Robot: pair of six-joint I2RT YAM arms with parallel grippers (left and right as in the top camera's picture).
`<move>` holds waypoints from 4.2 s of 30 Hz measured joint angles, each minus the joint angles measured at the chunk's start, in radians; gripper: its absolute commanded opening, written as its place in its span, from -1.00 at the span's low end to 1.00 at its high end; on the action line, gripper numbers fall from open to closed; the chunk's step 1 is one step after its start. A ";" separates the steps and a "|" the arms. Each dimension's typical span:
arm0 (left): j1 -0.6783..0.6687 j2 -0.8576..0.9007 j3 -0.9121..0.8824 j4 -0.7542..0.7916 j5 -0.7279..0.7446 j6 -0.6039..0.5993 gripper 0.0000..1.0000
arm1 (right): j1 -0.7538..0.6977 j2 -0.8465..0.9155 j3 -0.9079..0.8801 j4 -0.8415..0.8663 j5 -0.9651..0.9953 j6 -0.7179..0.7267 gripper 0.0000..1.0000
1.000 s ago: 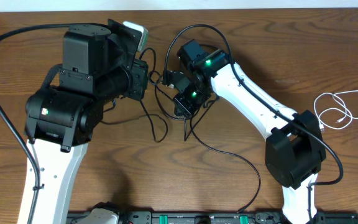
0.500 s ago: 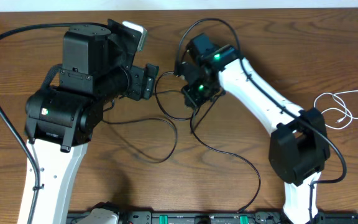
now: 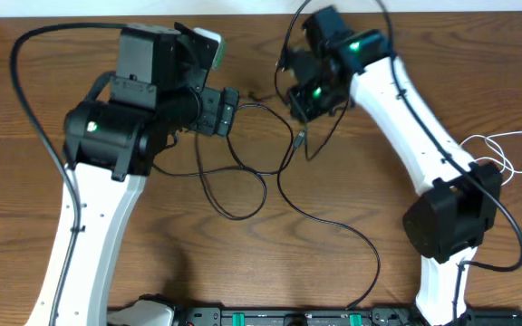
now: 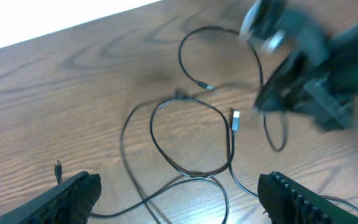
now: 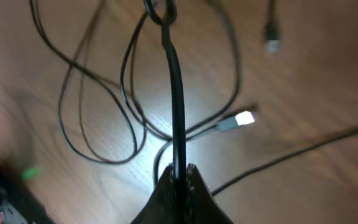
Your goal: Untangle cables
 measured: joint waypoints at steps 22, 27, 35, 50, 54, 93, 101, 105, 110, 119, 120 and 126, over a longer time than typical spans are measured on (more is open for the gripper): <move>0.000 0.045 0.000 -0.003 0.000 0.000 0.73 | -0.127 -0.002 0.840 -0.290 0.160 0.009 -0.98; 0.000 0.051 0.000 -0.004 0.000 0.000 0.72 | -0.127 -0.035 0.924 -0.249 0.294 0.018 -0.98; 0.000 0.051 0.000 -0.007 0.000 0.000 0.72 | -0.158 -0.137 0.931 -0.285 0.560 0.032 -0.98; 0.000 0.051 0.000 -0.008 0.000 0.000 0.72 | -0.569 -0.328 0.816 -0.389 0.827 0.166 -0.98; 0.000 0.052 0.000 -0.011 0.001 0.000 0.73 | -0.699 -0.383 0.713 -0.392 0.838 0.208 -0.98; 0.000 0.052 0.000 -0.016 0.009 0.030 0.72 | -0.998 -0.376 -0.069 -0.211 0.696 0.416 -0.98; 0.000 0.052 0.000 -0.016 0.009 0.032 0.72 | -0.998 -0.376 -0.069 -0.209 0.660 0.398 -0.19; 0.000 0.052 0.000 -0.016 0.009 0.034 0.73 | -0.999 -0.376 -0.069 -0.210 0.652 0.398 -0.04; 0.000 0.053 0.000 -0.017 0.009 0.034 0.73 | -0.999 -0.376 -0.069 -0.205 0.635 0.397 0.00; 0.000 0.053 0.000 -0.018 0.009 0.034 0.72 | -0.938 -0.378 -0.069 -0.158 0.512 0.290 0.04; 0.000 0.052 0.000 -0.018 0.009 0.034 0.72 | -0.920 -0.380 -0.069 -0.150 0.501 0.277 0.04; 0.000 0.053 0.000 -0.018 0.009 0.034 0.72 | -0.757 -0.432 -0.072 -0.126 0.411 0.180 0.15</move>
